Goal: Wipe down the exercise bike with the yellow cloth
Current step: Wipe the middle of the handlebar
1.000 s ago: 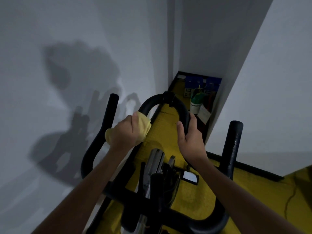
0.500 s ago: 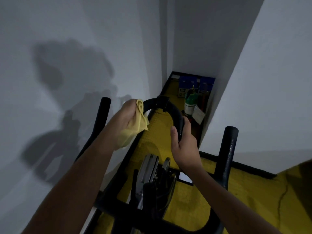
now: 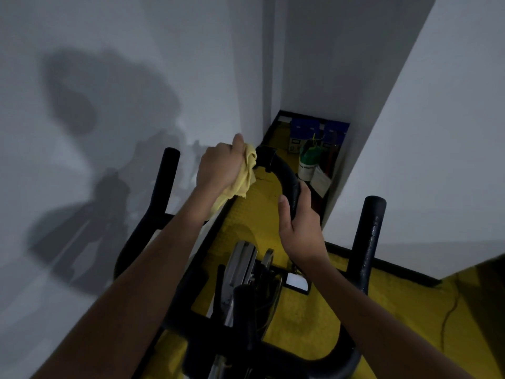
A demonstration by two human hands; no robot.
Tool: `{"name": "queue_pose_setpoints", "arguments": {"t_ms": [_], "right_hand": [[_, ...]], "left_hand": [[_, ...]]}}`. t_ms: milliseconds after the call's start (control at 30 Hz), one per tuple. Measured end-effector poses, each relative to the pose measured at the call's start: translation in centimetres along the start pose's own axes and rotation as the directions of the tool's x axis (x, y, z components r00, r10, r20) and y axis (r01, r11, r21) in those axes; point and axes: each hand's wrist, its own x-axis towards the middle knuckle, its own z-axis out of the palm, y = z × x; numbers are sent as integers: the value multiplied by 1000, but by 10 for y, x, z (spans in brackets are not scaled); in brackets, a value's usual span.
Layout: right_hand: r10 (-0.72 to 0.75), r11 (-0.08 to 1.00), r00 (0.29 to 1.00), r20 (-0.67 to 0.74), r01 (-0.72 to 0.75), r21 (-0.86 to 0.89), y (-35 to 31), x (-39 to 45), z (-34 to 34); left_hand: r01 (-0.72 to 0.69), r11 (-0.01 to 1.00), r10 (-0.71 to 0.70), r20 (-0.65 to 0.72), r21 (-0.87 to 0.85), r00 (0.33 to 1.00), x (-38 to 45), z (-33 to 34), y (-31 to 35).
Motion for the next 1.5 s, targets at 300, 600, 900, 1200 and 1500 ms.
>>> {"name": "queue_pose_setpoints", "arguments": {"t_ms": [300,600,900,1200,1500], "right_hand": [[-3,1000,1000,17,3,-12,1,-1,-3],[-25,1000,999,38,24,17,3,-2,-4],[-16,1000,1000,19,15,20,3,0,-2],[0,1000,1000,4,0,24,0,-4,-4],[12,1000,999,30,-11,-11,-2,-1,-6]], "left_hand": [[-207,902,327,-286,379,901,-53,20,-47],[-238,914,295,-134,329,946,-80,7,-107],[-134,983,138,25,-124,990,-49,3,-83],[93,962,-40,206,-255,978,11,-7,2],[-105,993,110,95,-56,989,15,0,20]]}}
